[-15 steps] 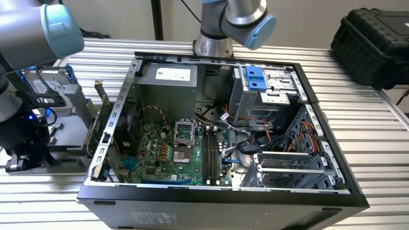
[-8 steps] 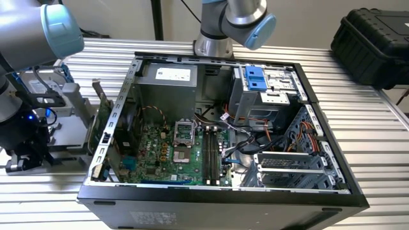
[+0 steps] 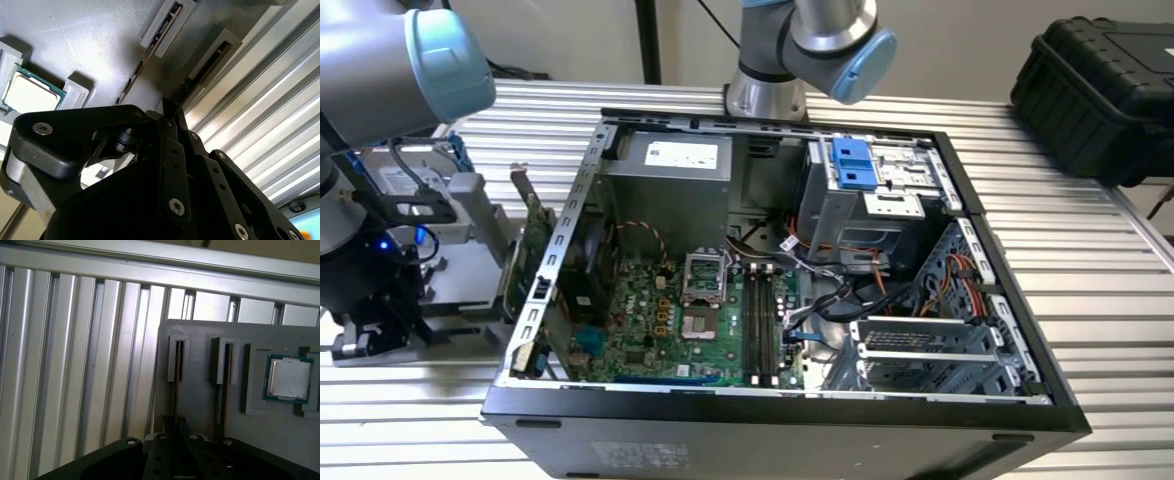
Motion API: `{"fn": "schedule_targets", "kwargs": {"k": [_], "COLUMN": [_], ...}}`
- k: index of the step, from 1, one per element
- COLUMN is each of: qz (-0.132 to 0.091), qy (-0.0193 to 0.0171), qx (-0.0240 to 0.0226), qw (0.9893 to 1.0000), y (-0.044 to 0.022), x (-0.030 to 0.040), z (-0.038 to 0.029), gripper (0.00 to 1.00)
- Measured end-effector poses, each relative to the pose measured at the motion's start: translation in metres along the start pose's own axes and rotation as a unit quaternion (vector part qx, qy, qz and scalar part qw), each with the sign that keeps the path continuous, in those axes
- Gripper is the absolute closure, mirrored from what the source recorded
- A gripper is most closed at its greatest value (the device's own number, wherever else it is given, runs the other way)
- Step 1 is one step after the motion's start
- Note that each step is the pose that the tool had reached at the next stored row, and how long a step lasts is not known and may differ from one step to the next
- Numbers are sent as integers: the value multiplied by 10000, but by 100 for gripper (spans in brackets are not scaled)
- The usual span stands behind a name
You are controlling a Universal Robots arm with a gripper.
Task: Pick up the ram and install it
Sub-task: 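Pick up the ram and move it above insertion slot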
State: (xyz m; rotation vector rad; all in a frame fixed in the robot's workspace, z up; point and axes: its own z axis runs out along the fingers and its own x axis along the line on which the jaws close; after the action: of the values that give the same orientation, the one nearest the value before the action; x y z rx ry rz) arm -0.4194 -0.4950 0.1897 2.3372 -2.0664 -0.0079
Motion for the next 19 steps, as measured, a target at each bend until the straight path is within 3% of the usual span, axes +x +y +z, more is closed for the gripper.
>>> {"fn": "schedule_targets", "kwargs": {"k": [10, 19], "qz": [0, 9], "qy": [0, 0], "qx": [1, 0], "qw": [10000, 10000], "y": [0, 4], "x": [2, 4], "z": [-3, -149], "gripper": [100, 100]}}
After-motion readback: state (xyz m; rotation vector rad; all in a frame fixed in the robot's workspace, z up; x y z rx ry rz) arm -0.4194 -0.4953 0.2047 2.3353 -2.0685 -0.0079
